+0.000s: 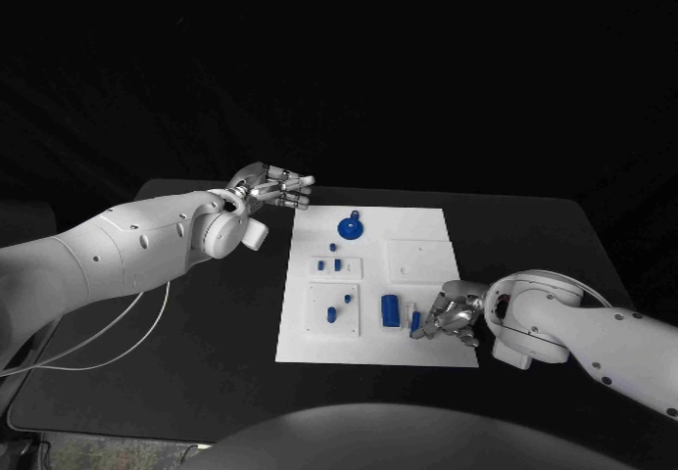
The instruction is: Assemble the parts on the task board
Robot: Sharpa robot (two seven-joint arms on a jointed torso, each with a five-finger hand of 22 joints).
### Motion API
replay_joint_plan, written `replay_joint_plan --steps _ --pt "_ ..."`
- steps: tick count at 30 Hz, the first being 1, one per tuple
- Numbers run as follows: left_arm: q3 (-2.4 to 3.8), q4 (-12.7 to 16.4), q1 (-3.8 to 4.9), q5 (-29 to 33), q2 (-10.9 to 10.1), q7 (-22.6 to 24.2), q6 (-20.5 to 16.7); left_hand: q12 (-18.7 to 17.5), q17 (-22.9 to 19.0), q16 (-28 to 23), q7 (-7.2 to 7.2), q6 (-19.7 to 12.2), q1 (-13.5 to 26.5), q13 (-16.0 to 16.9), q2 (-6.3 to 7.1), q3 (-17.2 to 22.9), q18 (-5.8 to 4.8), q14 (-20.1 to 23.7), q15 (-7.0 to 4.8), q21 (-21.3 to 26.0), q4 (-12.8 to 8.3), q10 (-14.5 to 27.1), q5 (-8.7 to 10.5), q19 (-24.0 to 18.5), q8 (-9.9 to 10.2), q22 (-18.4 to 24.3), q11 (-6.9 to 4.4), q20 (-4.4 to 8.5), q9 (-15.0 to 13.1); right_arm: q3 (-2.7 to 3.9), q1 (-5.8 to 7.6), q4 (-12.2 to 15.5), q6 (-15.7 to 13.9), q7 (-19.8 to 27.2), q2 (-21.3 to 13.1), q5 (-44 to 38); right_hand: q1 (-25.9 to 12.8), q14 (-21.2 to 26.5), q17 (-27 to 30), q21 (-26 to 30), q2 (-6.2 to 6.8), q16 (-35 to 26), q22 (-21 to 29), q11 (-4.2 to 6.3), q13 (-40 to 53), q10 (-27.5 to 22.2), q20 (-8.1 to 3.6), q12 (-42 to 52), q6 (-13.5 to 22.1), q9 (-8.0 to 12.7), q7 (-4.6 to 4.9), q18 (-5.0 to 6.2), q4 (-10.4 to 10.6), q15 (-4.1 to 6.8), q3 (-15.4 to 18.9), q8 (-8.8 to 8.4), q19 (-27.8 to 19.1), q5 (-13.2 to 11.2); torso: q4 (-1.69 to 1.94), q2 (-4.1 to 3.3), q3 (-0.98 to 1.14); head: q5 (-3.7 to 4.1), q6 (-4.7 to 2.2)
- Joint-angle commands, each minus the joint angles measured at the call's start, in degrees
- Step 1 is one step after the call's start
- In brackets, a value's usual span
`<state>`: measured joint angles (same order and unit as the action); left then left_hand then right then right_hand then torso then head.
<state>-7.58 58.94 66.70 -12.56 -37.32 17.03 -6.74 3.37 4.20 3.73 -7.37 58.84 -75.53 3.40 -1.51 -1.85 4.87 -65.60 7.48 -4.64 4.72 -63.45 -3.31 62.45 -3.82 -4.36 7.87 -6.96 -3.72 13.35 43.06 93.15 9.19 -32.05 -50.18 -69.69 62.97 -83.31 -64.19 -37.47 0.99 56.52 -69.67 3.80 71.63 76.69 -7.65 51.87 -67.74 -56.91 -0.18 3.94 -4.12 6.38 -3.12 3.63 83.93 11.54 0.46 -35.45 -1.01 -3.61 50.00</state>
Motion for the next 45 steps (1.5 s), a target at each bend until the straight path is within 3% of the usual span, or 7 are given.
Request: replay_joint_plan --steps 1,15,17,19,31,38,45 --pt "0.04 0.1 0.02 -0.1 0.0 0.2 0.8 0.1 0.1 -0.2 -0.34 -0.1 0.1 0.0 0.33 0.3 -0.01 0.5 -0.05 0.3 0.1 0.4 0.11 -0.3 0.2 0.1 0.03 0.13 0.0 0.02 -0.18 0.2 3.1 1.2 -0.1 0.8 0.0 -0.3 0.0 -0.1 0.57 0.2 -0.1 -0.16 -0.1 -0.3 0.00 0.3 -0.4 -0.1 -0.07 -0.41 0.1 0.02 -0.3 0.08 2.9 -0.3 0.06 -0.02 -0.03 0.03 0.00" --pt "0.03 0.1 0.02 -0.1 -0.1 0.0 0.8 0.1 0.1 -0.2 -0.32 -0.2 0.2 0.0 0.20 0.3 0.00 0.5 -0.04 0.2 0.2 0.4 0.11 -0.3 0.2 0.1 0.04 0.13 0.0 0.21 -0.30 -0.6 0.4 0.4 0.3 0.3 -1.0 -0.3 0.1 0.0 -1.04 0.2 0.0 -0.05 -0.1 -0.1 -0.06 0.5 -0.3 -0.9 -0.20 -0.39 1.4 0.10 -1.6 0.07 2.9 -3.1 0.07 -0.04 -0.02 -0.03 0.00" --pt "0.03 0.1 0.02 -0.1 0.0 0.0 0.8 0.1 0.1 -0.2 -0.32 -0.2 0.2 0.0 0.20 0.3 0.00 0.5 -0.04 0.2 0.2 0.4 0.11 -0.3 0.2 0.1 0.04 0.13 0.0 0.26 -0.31 -0.8 0.0 0.3 0.4 0.3 -1.3 -0.3 0.1 0.0 -0.06 0.2 0.0 -0.06 -0.1 -0.1 -0.11 0.5 -0.3 -0.8 -0.26 -0.42 1.9 0.15 -5.7 0.04 2.9 -6.5 0.07 -0.03 -0.02 -0.01 0.00" --pt "0.03 0.1 0.02 -0.1 0.0 -0.1 0.9 0.1 0.1 -0.2 -0.32 -0.2 0.2 0.0 0.20 0.3 0.00 0.5 -0.04 0.2 0.2 0.4 0.11 -0.3 0.2 0.1 0.04 0.13 0.0 0.30 -0.31 -1.0 -0.4 0.2 0.5 0.3 -2.7 -0.3 0.1 0.0 3.56 0.1 0.1 -0.04 -0.1 -0.1 -0.11 0.5 -0.5 -1.0 -0.24 -0.45 3.7 0.13 -13.8 0.12 3.0 -8.3 0.06 -0.02 -0.03 0.00 0.00" --pt "0.02 0.0 0.02 -0.1 0.0 -0.3 1.0 0.1 0.1 -0.2 -0.35 -0.2 0.2 0.0 0.17 0.3 0.00 0.5 -0.04 0.3 0.3 0.4 0.09 -0.3 0.2 0.1 0.05 0.12 0.0 0.43 -0.31 -1.4 -1.6 0.4 1.0 0.3 -4.9 -0.3 0.3 0.1 3.50 0.0 0.3 0.09 -0.1 -0.2 -0.19 0.4 0.1 -1.1 -0.39 -0.50 1.4 0.22 -22.2 0.08 2.9 -6.8 0.10 -0.04 -0.01 0.00 0.00" --pt "0.01 0.1 0.02 -0.1 0.0 -0.4 1.0 0.1 0.1 -0.2 -0.35 -0.2 0.2 0.0 0.17 0.3 0.00 0.5 -0.04 0.3 0.3 0.4 0.09 -0.3 0.2 0.1 0.05 0.12 0.0 0.45 -0.30 -1.4 -1.1 0.5 1.0 0.3 -5.6 -0.2 0.3 0.0 4.30 0.0 0.3 0.12 -0.1 -0.2 -0.20 0.3 0.1 -1.0 -0.39 -0.51 0.0 0.22 -23.1 0.08 2.9 -4.6 0.07 -0.02 -0.04 -0.01 0.00" --pt "0.01 0.0 0.02 -0.2 0.0 -0.4 1.0 0.1 0.1 -0.2 -0.39 -0.3 0.1 0.0 0.21 0.3 0.00 0.5 -0.04 0.3 0.2 0.4 0.10 -0.4 0.2 0.1 0.05 0.12 0.0 0.45 -0.30 -1.4 -0.6 0.7 0.9 0.5 -5.6 -0.2 0.3 0.2 8.87 0.0 0.3 -0.43 -0.3 -0.4 -0.10 0.0 0.4 1.7 0.62 -0.35 4.0 0.03 -16.7 -0.19 2.9 -8.8 0.08 -0.03 -0.02 0.02 0.00"
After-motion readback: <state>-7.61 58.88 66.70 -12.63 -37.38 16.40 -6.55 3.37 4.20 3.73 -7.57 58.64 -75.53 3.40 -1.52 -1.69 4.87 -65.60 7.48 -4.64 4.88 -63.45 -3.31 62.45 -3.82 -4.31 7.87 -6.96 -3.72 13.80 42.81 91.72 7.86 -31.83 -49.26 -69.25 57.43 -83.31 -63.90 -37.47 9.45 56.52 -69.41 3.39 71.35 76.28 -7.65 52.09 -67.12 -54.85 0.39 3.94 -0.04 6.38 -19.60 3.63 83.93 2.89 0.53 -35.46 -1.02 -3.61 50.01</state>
